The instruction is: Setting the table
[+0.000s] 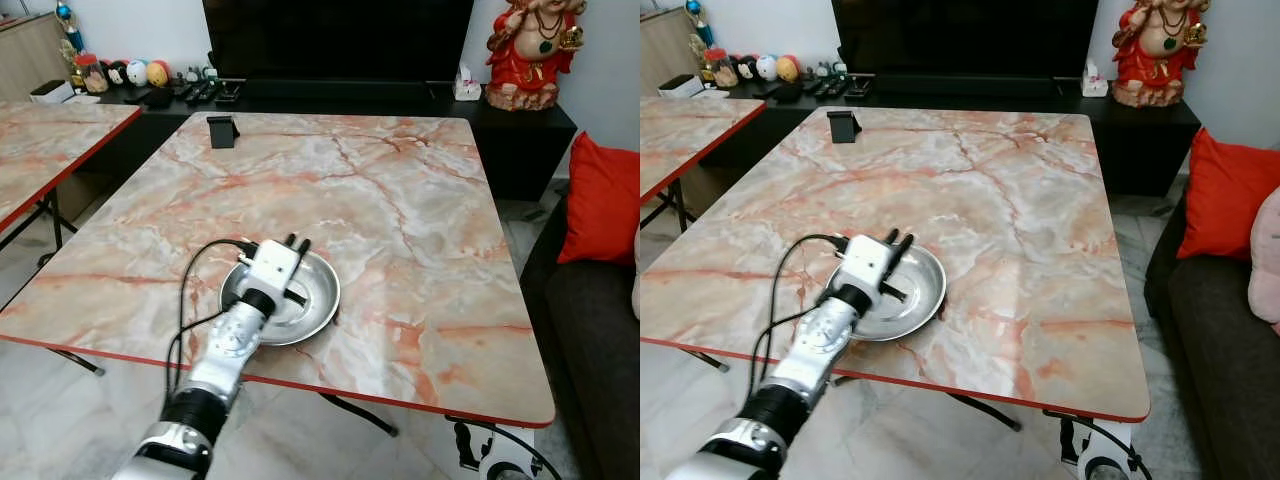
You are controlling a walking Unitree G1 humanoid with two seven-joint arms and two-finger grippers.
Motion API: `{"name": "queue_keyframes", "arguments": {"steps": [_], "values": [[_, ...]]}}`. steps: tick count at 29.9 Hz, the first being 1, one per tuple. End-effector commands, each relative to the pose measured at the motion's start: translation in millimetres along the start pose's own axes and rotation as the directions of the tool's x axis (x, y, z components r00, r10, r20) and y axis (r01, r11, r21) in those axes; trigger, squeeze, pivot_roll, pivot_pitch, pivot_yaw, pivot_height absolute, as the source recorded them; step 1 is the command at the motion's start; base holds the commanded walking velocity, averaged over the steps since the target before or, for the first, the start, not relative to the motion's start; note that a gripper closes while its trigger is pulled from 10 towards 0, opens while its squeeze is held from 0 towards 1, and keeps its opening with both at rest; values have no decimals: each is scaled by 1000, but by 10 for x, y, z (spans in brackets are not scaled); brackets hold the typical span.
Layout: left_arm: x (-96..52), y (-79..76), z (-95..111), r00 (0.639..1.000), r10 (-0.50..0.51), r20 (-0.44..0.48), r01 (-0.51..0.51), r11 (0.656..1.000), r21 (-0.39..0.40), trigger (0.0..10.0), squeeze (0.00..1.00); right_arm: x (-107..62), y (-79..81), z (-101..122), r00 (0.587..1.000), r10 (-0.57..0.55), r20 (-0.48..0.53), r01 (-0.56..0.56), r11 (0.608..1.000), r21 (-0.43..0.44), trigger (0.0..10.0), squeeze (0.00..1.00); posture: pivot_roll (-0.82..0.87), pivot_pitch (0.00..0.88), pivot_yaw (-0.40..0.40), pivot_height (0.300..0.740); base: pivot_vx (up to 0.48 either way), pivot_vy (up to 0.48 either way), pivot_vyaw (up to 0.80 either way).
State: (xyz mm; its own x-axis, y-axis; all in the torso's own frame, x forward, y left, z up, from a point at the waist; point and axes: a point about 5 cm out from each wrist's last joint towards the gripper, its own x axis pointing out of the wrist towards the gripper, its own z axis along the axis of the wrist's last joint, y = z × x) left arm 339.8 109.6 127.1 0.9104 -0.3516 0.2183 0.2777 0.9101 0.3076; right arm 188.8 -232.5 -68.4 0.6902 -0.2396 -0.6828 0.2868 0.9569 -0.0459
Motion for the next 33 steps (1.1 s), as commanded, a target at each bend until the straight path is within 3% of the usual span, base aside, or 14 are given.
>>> {"name": "queue_keyframes", "arguments": {"steps": [1,10,22,33], "values": [[-42,46,14,999,31,22,-31,999,16,10000,0,12,79,35,1000,19,13,-19,1000,3,10000,0,-139,0,-20,740,0,0,0],[-210,178,-116,994,109,-17,-109,994,21,10000,0,-7,149,-27,1000,29,2,-29,999,21,10000,0,-94,0,-23,740,0,0,0],[-299,74,-199,994,104,-39,-105,994,-31,10000,0,-45,184,-125,999,42,-12,-42,999,15,10000,0,-98,0,-11,740,0,0,0],[-241,-25,-125,997,81,-12,-81,995,-53,10000,0,-59,177,-166,999,42,-25,-42,999,19,10000,0,-94,0,-13,740,0,317,0]]}}
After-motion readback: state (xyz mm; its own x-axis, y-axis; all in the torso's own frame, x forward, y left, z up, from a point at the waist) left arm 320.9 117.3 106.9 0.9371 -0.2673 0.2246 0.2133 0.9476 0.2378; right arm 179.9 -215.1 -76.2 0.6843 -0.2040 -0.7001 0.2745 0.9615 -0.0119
